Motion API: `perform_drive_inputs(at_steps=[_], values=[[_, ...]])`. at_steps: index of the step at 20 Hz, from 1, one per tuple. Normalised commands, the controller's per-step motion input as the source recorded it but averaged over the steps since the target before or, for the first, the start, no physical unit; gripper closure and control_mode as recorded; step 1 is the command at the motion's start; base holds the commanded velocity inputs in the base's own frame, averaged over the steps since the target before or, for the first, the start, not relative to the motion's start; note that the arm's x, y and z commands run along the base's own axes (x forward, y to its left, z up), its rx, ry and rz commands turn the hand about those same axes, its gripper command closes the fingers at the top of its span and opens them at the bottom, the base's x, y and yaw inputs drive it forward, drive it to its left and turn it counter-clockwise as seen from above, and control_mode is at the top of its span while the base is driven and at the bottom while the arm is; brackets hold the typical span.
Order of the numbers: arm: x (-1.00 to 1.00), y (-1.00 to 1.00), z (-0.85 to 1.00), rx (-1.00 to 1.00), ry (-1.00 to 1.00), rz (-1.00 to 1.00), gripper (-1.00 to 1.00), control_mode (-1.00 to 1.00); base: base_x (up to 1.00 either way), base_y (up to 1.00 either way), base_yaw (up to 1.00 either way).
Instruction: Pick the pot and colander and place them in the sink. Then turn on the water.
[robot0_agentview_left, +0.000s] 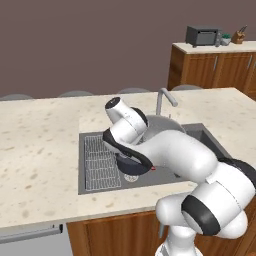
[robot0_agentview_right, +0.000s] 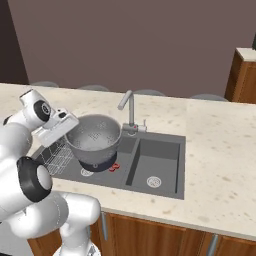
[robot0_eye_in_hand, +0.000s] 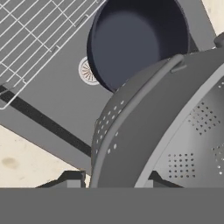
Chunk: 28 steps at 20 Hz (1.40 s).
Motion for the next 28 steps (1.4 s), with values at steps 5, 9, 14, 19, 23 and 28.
perform_drive_inputs(at_steps=[5, 9, 14, 19, 23, 28], values=[[0.31, 0.00, -0.24, 0.00, 0.00, 0.05, 1.00, -1.00, 0.00, 0.00, 0.00], [0.43, 0.00, -0.16, 0.00, 0.00, 0.05, 1.00, -1.00, 0.00, 0.00, 0.00], [0.44, 0.03, -0.11, 0.00, 0.00, 0.06, 1.00, -1.00, 0.00, 0.00, 0.00], [0.47, 0.22, -0.10, 0.00, 0.00, 0.07, 1.00, -1.00, 0.00, 0.00, 0.00], [0.42, 0.23, -0.16, 0.00, 0.00, 0.09, 1.00, -1.00, 0.00, 0.00, 0.00], [0.27, 0.13, -0.22, 0.00, 0.00, 0.07, 1.00, -1.00, 0.00, 0.00, 0.00]])
